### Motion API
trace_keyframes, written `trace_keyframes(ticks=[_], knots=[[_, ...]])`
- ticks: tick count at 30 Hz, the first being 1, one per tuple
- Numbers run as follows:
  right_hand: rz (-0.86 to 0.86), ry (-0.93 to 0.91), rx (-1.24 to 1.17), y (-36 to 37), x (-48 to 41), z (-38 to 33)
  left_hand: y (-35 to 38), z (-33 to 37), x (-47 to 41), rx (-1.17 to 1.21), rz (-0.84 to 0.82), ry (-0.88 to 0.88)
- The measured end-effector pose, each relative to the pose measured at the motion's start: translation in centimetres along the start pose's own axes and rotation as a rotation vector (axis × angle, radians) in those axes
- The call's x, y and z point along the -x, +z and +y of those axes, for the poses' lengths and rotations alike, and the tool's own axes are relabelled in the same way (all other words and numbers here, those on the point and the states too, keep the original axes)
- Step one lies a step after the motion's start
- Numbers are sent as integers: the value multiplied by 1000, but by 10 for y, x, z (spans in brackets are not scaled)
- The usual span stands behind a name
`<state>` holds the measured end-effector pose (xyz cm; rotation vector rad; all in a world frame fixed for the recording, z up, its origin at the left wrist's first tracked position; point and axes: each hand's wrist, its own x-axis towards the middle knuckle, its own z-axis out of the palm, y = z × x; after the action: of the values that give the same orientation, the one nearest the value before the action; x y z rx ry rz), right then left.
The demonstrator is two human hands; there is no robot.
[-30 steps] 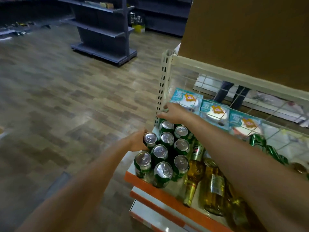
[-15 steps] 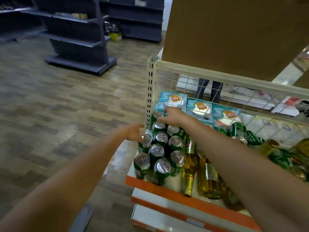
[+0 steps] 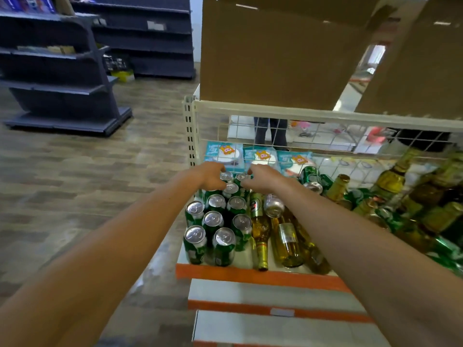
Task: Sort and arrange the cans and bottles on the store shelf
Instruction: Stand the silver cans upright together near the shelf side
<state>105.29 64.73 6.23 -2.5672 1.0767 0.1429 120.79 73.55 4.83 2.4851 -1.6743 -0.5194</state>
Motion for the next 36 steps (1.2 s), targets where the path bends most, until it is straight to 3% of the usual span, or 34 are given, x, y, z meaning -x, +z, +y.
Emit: trace_keyframes(ticks=[10,20,28,36], knots=[[91,113,17,-39,72,74,-5,117,-3,-67,16,177],[253,173,48,-125,179,169,-43,281,20,-135,120,313],[293,347,5,-143,298,301,5,442,51,-142,73,490],[303,562,-30,-117,427,438,91,618,87,-136,-6,709]])
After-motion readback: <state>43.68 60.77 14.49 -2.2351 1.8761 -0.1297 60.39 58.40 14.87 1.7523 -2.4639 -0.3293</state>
